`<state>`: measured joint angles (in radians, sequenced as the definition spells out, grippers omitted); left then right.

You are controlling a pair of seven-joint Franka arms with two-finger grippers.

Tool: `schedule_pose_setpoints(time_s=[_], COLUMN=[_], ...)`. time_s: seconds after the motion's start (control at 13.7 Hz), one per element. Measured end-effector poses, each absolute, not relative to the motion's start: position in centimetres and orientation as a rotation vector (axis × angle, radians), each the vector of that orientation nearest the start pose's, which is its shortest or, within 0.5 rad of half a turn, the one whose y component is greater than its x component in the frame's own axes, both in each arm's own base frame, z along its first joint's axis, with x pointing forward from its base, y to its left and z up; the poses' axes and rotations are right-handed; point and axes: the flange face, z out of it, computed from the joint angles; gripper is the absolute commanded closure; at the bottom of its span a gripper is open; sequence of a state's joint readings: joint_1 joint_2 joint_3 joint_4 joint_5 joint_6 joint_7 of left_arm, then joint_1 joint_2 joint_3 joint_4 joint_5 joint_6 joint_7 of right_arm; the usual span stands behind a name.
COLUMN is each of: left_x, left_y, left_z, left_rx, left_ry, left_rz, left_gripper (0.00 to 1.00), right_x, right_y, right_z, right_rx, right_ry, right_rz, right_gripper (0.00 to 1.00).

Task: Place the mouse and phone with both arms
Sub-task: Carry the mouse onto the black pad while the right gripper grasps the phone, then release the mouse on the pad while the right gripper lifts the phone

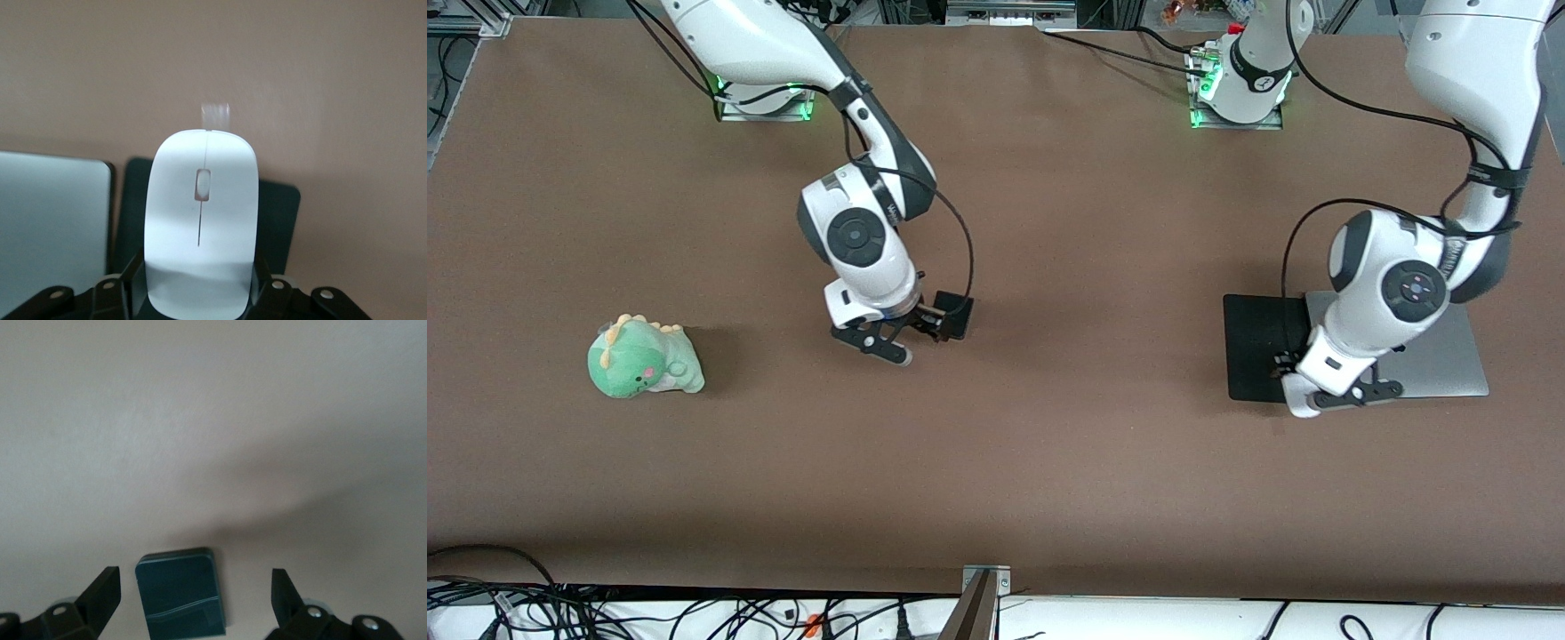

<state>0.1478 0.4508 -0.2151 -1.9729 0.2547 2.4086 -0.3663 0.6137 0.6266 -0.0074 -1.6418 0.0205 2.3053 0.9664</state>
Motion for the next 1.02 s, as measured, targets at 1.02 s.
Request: schedule_pose_setpoints(time_s=[1.02], left_x=[54.9], left_y=[-2.2], left_z=[17.2], left_rx=[-3.09], left_ry=[-0.138], left_rz=[-0.045], left_gripper=[0.02], right_x=[51.1], right_y=[43.4], right_z=[16.4], right_rx=[-3.129], right_ry=[0.268], right_rz=[-0.185], right_gripper=[0.0])
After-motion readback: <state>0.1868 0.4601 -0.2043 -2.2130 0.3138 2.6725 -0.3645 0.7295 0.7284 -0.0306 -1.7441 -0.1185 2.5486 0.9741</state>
